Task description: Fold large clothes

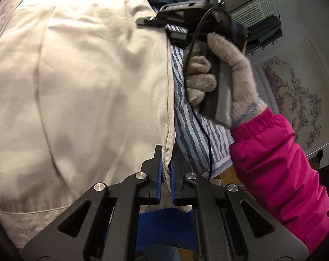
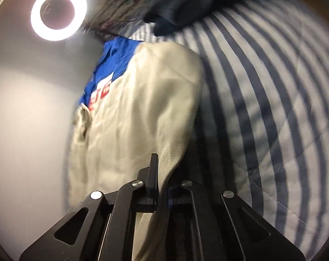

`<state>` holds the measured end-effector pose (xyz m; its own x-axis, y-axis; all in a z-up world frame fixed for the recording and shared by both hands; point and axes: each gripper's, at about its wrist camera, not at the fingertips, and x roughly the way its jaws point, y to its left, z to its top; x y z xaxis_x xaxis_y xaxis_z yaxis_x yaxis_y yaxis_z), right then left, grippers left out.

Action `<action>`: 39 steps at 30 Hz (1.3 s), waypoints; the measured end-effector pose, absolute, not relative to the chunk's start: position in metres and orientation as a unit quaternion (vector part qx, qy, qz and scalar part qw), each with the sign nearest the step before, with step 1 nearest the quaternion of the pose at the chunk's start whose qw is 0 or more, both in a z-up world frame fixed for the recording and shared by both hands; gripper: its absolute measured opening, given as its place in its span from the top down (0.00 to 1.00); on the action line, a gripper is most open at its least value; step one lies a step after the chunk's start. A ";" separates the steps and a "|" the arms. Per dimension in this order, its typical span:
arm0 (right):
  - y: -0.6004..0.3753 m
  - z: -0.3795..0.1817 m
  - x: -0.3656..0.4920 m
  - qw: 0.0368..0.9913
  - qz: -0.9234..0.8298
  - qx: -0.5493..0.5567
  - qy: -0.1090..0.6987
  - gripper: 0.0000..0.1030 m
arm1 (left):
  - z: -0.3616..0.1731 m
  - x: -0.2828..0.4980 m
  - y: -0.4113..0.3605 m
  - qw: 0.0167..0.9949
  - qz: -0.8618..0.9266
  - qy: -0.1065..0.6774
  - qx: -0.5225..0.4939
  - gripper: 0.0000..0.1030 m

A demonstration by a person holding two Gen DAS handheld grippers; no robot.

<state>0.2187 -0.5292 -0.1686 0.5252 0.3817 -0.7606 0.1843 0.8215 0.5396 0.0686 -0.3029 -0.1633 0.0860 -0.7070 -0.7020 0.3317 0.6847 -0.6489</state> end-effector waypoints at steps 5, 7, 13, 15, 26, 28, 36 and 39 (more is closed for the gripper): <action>-0.485 -0.130 0.230 0.848 0.027 0.176 0.499 0.97 | -0.156 0.071 -0.274 0.725 -0.358 0.560 -0.180 0.98; -0.462 -0.118 0.236 0.853 0.020 0.133 0.504 0.97 | -0.152 0.071 -0.263 0.729 -0.354 0.556 -0.187 0.98; -0.401 -0.104 0.253 0.853 0.045 0.092 0.511 0.97 | -0.151 0.063 -0.219 0.736 -0.336 0.552 -0.201 0.98; -0.379 -0.106 0.259 0.852 0.053 0.079 0.514 0.97 | -0.153 0.061 -0.203 0.737 -0.326 0.555 -0.207 0.99; -0.287 -0.161 0.299 0.830 0.083 0.047 0.550 0.97 | -0.179 0.057 -0.136 0.743 -0.261 0.567 -0.241 0.99; -0.270 -0.171 0.304 0.827 0.088 0.030 0.554 0.97 | -0.178 0.057 -0.128 0.749 -0.253 0.564 -0.237 0.99; -0.248 -0.172 0.300 0.840 0.089 -0.007 0.535 0.97 | -0.172 0.047 -0.120 0.758 -0.251 0.555 -0.232 0.99; -0.244 -0.169 0.296 0.833 0.118 -0.008 0.541 0.92 | -0.167 0.043 -0.120 0.761 -0.248 0.555 -0.225 0.99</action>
<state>0.2964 -0.2443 -0.1685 0.3865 0.1884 -0.9029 -0.2053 0.9719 0.1149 0.0430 -0.1197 -0.1669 0.2599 -0.6285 -0.7331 0.1277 0.7749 -0.6190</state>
